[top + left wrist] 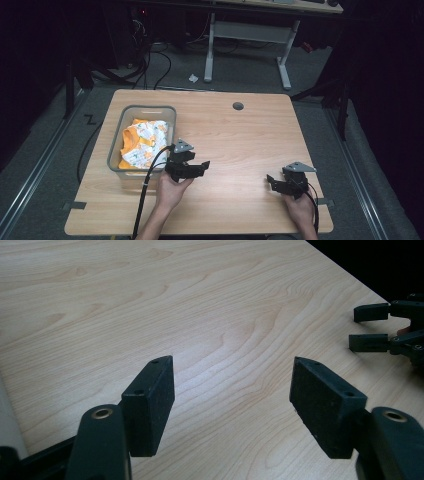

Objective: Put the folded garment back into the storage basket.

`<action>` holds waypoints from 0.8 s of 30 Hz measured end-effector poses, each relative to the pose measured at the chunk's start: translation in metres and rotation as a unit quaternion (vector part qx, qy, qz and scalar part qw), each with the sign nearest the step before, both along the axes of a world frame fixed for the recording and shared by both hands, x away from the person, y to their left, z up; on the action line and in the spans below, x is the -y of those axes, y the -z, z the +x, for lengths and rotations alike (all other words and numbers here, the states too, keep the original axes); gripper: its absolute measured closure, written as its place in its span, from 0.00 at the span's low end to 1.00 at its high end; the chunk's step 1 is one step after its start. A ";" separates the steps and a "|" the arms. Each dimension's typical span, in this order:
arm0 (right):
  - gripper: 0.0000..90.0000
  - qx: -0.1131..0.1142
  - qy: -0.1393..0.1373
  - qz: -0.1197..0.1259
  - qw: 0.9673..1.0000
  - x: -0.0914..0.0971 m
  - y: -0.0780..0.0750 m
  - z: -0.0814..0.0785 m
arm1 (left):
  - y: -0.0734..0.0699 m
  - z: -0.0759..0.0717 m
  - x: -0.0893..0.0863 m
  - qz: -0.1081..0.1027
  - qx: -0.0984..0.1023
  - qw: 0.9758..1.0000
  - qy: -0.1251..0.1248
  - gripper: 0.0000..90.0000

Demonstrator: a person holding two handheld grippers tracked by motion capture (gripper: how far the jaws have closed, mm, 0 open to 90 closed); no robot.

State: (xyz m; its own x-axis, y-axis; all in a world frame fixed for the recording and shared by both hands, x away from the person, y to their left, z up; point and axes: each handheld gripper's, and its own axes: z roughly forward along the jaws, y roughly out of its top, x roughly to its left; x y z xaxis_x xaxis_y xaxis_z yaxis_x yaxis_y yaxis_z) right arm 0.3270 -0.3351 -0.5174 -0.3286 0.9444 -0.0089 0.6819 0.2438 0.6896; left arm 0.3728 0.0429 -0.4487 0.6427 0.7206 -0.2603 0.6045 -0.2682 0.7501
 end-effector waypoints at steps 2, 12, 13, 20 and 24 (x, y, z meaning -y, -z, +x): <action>0.31 0.000 0.000 0.000 1.000 0.000 0.000 0.000 | 0.002 -0.001 0.002 0.002 -0.001 1.000 0.001 0.39; 0.31 0.000 -0.001 0.000 1.000 0.000 0.000 0.000 | 0.019 -0.005 0.013 0.014 -0.015 1.000 0.009 0.38; 0.31 0.000 -0.001 0.000 1.000 0.000 0.000 0.000 | 0.020 -0.005 0.014 0.016 -0.018 1.000 0.010 0.38; 0.31 0.000 0.000 0.000 1.000 0.000 0.000 0.000 | 0.032 -0.008 0.022 0.030 -0.026 0.999 0.013 0.38; 0.31 0.000 0.000 0.000 1.000 0.000 0.000 0.000 | 0.039 -0.009 0.027 0.039 -0.032 0.999 0.016 0.39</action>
State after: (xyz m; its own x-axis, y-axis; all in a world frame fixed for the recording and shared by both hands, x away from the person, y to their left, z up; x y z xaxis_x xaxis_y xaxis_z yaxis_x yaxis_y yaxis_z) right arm 0.3269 -0.3350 -0.5174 -0.3286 0.9444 -0.0092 0.6820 0.2440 0.6895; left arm 0.3633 0.0164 -0.4880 0.6498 0.7193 -0.2456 0.6403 -0.3439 0.6869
